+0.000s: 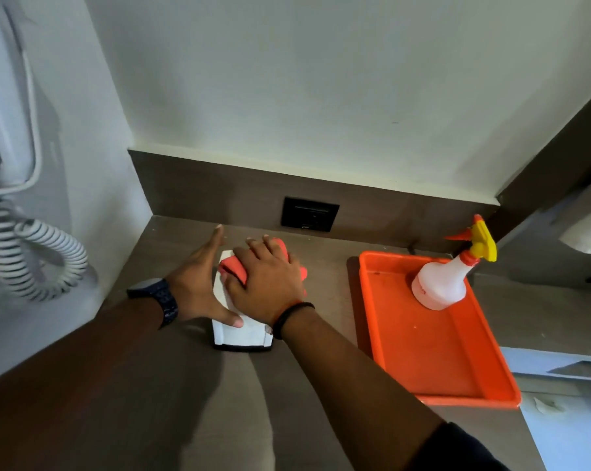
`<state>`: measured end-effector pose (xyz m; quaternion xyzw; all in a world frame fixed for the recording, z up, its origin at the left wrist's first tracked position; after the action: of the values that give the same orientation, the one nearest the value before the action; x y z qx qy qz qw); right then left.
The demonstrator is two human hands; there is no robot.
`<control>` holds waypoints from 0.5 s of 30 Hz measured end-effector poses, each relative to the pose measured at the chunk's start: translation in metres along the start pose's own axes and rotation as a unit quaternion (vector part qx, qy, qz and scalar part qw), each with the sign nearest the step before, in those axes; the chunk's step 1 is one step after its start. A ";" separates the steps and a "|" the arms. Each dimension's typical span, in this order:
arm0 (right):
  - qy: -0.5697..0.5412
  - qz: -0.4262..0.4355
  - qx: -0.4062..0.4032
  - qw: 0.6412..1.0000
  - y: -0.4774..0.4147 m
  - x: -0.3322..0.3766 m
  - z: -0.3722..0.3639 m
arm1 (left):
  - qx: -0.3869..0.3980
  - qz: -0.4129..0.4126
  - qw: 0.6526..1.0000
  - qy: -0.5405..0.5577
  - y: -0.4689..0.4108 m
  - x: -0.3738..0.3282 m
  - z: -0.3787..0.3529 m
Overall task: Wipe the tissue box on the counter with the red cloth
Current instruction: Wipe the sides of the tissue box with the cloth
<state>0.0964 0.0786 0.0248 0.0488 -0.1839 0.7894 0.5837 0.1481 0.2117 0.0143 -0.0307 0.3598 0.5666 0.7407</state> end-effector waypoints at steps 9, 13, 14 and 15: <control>0.019 0.066 -0.007 0.998 0.028 -0.003 -0.002 | 0.020 -0.035 0.996 -0.083 -0.010 -0.006 -0.007; -0.002 0.035 -0.002 0.999 0.026 -0.012 -0.003 | 0.018 -0.025 0.996 -0.079 -0.010 -0.007 -0.009; -0.014 0.015 0.004 1.000 0.021 -0.013 -0.003 | 0.015 -0.021 0.997 -0.079 -0.010 -0.006 -0.010; -0.028 -0.005 0.010 1.000 0.014 -0.013 -0.003 | 0.012 -0.018 0.997 -0.077 -0.010 -0.006 -0.010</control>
<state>0.0875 0.0644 0.0149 0.0774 -0.1924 0.7868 0.5814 0.1515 0.1988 0.0063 0.0152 0.3073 0.5494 0.7768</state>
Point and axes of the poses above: each hand's wrist, its own y-axis away from the middle knuckle, its own z-axis out of the back of the hand, x = y × z, the point moved 3 cm from there along -y, towards the middle knuckle, and after that the axes turned 15 degrees about z, right-handed, at the moved point
